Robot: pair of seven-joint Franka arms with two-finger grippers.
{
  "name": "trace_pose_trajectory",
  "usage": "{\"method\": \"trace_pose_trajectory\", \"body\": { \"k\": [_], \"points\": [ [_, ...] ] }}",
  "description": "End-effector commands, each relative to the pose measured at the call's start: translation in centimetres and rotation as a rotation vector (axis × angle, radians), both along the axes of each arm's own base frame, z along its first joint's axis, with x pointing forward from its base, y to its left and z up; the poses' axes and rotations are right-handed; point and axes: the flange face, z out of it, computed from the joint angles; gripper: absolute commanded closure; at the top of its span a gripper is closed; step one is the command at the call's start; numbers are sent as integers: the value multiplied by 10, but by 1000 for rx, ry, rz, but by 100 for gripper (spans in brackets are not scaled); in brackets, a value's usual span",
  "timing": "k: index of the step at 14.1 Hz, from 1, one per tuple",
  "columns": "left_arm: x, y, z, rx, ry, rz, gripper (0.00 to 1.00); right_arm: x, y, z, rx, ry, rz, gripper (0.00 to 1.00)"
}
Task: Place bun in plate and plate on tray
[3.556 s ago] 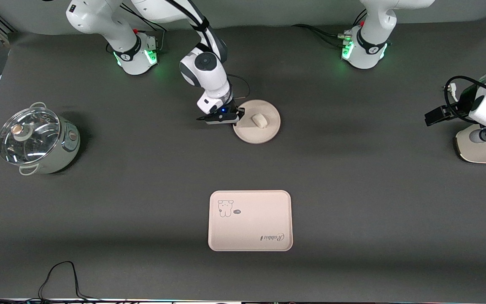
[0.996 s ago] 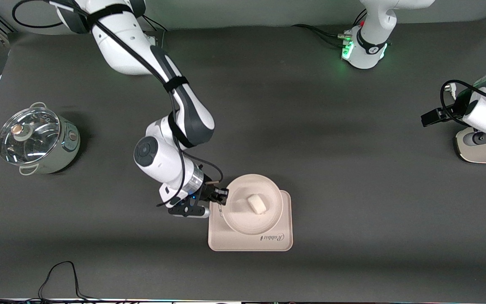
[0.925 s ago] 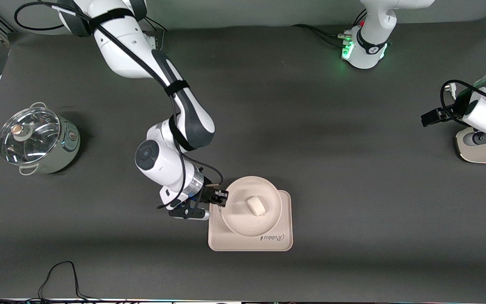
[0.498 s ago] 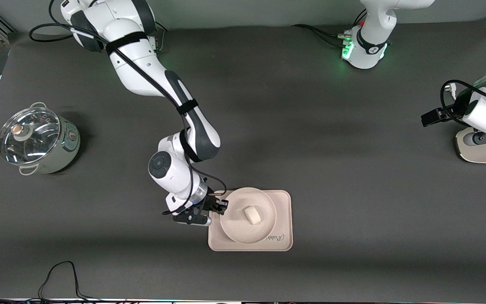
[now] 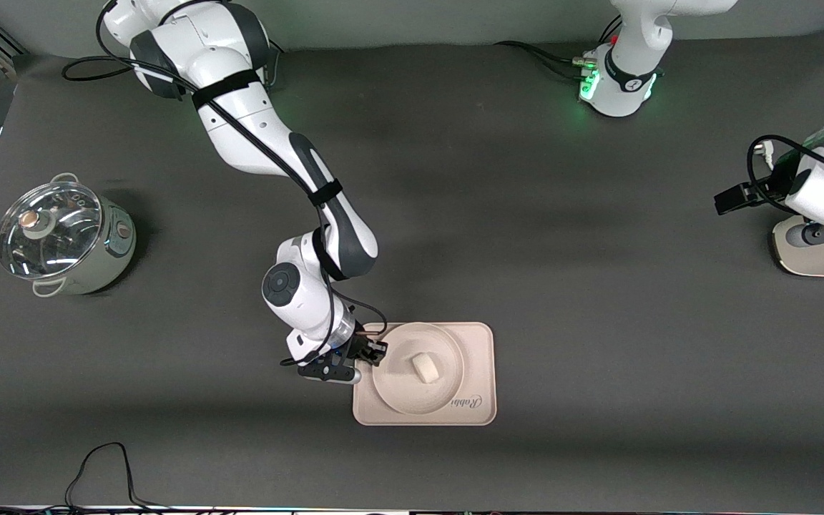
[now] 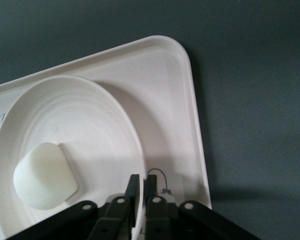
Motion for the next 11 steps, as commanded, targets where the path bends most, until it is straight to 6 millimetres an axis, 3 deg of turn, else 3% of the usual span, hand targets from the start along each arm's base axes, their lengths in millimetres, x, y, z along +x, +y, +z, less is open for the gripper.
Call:
{"method": "trace_pose_trajectory", "body": {
  "k": [1,4,8,9,11],
  "points": [
    [1,-1,4,0,4,-7,0,5,6,17,22,-12,7,0],
    [1,-1,5,0,1,-7,0,6,-4,62,23,85,40,0],
    [1,-2,5,0,2,-8,0,3,-43,156,7,208,77,0],
    [1,-2,5,0,2,-8,0,-3,-55,185,-31,229,104,0],
    [1,-2,5,0,4,-8,0,-19,-103,243,-139,247,125,0]
  ]
}}
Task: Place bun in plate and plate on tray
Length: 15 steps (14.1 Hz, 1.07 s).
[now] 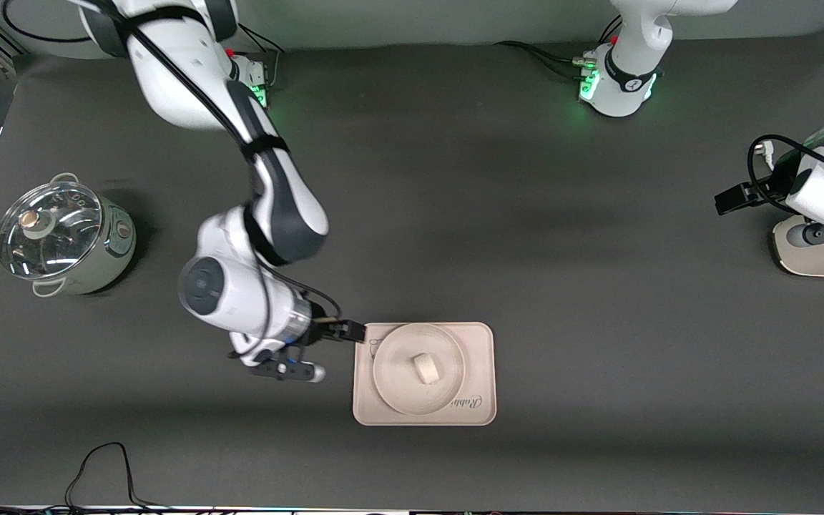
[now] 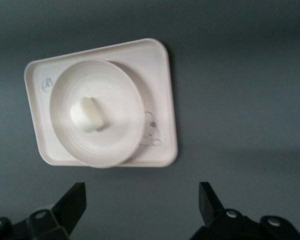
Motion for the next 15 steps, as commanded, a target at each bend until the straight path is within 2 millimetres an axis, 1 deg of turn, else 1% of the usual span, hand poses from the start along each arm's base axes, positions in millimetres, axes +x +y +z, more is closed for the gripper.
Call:
{"method": "trace_pose_trajectory", "body": {
  "k": [1,2,3,5,6,7,8,10,12,14,15],
  "points": [
    [0,-2,5,0,4,-8,0,-36,-63,77,-86,44,32,0],
    [0,-2,5,0,6,-6,0,-53,-86,102,-86,78,47,0],
    [0,-3,5,1,6,-3,0,-69,-113,129,-88,81,74,0],
    [0,-6,7,-5,3,-5,0,-97,-164,169,-121,59,121,0],
    [-1,-6,9,-6,-2,-5,0,-110,-188,183,-130,59,141,0],
    [-3,-7,13,-4,-9,-9,0,-118,-208,193,-137,62,158,0],
    [-5,-12,18,-4,-19,-19,0,-122,-222,200,-140,55,179,0],
    [-14,-16,35,-11,-53,-28,0,-129,-254,213,-180,40,206,0],
    [-24,-19,45,-20,-68,-32,0,-133,-289,212,-183,50,178,0],
    [-41,-18,49,-28,-95,-33,0,-133,-314,213,-182,52,155,0],
    [-44,-19,51,-31,-109,-38,0,-134,-319,212,-179,54,147,0]
  ]
}}
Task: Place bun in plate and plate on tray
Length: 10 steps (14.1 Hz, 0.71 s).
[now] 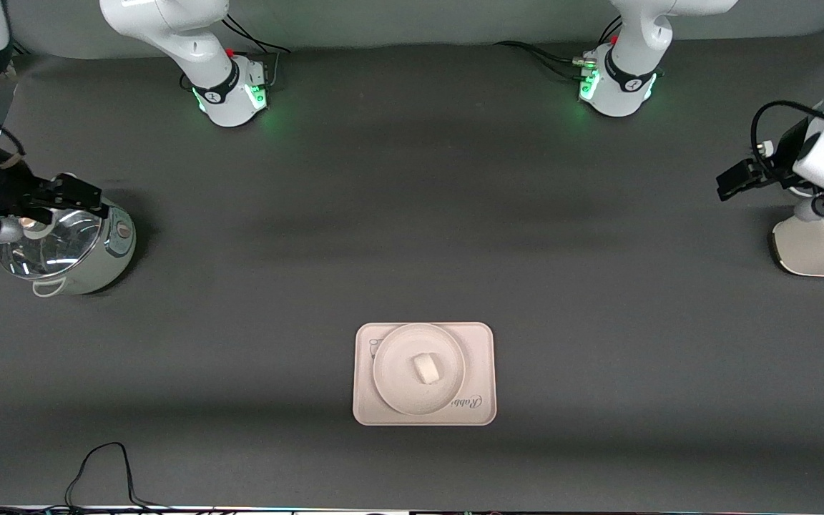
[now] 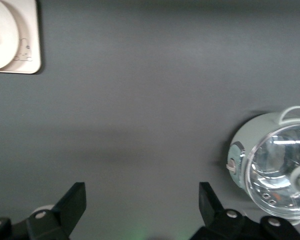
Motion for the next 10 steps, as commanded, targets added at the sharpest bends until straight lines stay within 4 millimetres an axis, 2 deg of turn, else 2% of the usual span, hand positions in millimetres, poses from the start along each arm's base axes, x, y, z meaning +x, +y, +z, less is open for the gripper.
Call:
{"method": "trace_pose_trajectory", "body": {
  "k": [1,3,8,10],
  "points": [
    [-20,-2,6,-22,-26,-22,0,-7,-13,1,-16,-2,7,0],
    [-17,-3,5,-24,-24,-95,0,-7,-12,1,-16,-1,-1,0],
    [-4,5,9,-22,-18,-77,0,-6,-13,1,-37,0,2,0],
    [-6,4,9,-21,5,-81,0,-5,-13,0,-41,1,0,0]
  ]
}}
